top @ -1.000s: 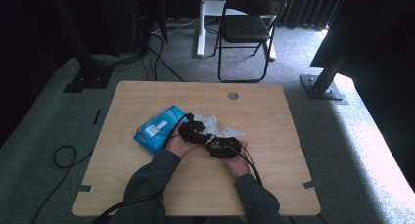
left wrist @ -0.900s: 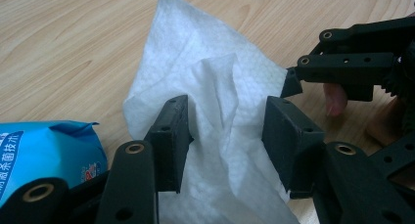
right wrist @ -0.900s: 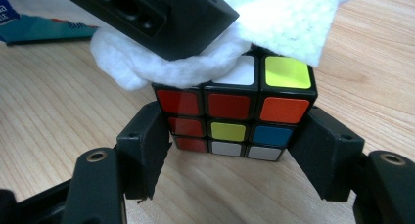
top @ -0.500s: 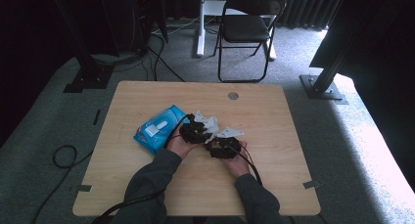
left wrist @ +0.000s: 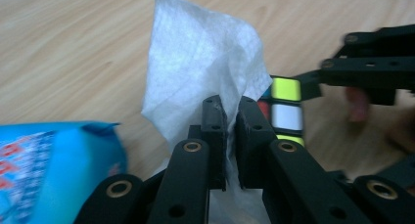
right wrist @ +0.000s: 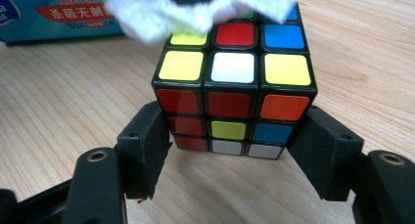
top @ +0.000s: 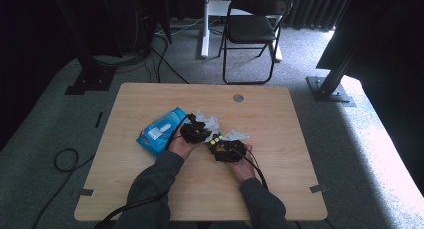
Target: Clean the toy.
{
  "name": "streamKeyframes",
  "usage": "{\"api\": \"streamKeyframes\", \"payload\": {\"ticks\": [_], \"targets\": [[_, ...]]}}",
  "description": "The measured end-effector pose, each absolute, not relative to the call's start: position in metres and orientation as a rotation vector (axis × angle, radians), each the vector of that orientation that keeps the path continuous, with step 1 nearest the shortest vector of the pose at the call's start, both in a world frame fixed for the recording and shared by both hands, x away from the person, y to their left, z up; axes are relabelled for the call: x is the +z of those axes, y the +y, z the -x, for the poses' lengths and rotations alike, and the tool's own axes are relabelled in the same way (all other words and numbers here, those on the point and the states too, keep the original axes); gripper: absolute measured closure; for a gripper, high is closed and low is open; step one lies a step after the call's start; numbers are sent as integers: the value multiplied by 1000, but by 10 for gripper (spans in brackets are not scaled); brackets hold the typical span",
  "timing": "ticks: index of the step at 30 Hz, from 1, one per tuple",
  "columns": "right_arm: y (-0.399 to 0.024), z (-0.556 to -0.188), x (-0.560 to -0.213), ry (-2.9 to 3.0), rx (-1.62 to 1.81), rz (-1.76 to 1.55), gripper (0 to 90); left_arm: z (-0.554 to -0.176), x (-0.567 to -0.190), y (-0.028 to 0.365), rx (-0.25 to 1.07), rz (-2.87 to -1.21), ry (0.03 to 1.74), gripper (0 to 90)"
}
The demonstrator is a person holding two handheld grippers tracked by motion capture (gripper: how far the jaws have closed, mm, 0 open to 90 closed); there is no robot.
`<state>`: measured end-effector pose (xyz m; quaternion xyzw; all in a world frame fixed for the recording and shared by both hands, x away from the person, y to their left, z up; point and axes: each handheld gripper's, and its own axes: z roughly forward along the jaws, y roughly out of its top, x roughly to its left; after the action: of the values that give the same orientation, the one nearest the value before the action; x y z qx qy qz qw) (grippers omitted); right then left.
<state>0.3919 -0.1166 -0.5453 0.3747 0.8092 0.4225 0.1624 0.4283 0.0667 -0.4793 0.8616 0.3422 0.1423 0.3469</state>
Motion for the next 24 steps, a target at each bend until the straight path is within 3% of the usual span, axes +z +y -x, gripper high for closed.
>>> {"api": "streamKeyframes", "payload": {"ticks": [12, 24], "targets": [[-117, -392, -545, 2309, 1204, -1070, 334, -431, -480, 72, 403, -2224, 927, 846], [-117, -392, -545, 2310, 1206, -1071, 333, -416, -479, 53, 356, -2267, 793, 847]]}}
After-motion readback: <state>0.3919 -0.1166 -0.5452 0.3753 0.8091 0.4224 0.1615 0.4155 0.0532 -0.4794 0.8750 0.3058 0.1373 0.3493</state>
